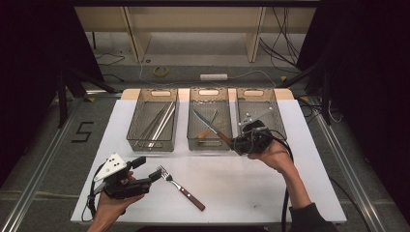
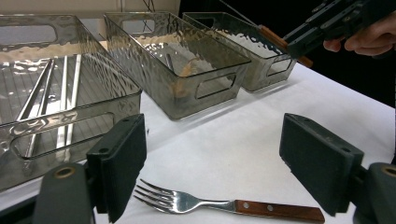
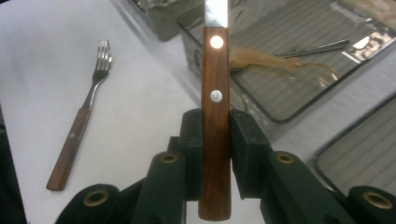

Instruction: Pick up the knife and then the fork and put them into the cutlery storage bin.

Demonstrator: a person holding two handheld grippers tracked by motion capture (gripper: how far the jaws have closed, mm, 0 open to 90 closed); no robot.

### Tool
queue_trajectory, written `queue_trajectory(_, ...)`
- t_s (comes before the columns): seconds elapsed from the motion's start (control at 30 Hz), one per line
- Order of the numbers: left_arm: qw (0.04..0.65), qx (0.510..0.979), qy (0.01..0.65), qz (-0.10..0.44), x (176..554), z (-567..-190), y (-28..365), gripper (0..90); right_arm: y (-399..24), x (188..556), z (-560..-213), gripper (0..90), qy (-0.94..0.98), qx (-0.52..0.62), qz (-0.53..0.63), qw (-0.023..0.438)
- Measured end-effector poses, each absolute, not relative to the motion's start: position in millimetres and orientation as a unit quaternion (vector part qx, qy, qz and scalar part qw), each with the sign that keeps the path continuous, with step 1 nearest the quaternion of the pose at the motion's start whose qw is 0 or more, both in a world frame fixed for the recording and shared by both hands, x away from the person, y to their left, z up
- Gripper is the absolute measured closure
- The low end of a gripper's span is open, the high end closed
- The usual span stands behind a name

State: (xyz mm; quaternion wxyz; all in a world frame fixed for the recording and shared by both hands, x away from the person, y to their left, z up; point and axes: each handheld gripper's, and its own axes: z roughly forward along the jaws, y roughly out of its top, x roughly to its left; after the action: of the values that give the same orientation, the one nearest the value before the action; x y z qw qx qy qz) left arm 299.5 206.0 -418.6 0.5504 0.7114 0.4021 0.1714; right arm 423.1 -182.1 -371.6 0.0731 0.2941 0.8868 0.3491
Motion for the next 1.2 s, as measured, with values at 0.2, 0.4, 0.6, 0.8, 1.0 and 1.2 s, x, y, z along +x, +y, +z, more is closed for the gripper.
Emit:
queue_trajectory(0.2,0.547,0.714,0.401,0.173,298.8,-418.9,207.1,22.5,-195.3,432.7,-362.8,76.4,0.877,0.312,0.355,0.086)
queue_trajectory(0.4,0.543,0.716,0.401,0.178,298.2,-419.6,210.8,22.5,-209.6,445.9,-358.9,76.4,0.864,0.340,0.358,0.098)
queue_trajectory(0.6,0.545,0.712,0.405,0.179,298.0,-420.0,213.5,22.5,-222.8,458.9,-355.6,76.4,0.854,0.366,0.352,0.116)
queue_trajectory(0.8,0.544,0.712,0.405,0.181,297.7,-419.8,216.2,22.5,-231.3,470.2,-358.5,76.4,0.842,0.395,0.346,0.127)
queue_trajectory(1.0,0.545,0.710,0.407,0.183,297.1,-419.7,217.3,22.5,-236.4,479.3,-364.9,76.4,0.835,0.417,0.335,0.134)
queue_trajectory(1.2,0.545,0.710,0.406,0.184,296.3,-419.3,218.0,22.5,-241.5,486.9,-369.8,76.4,0.822,0.445,0.325,0.142)
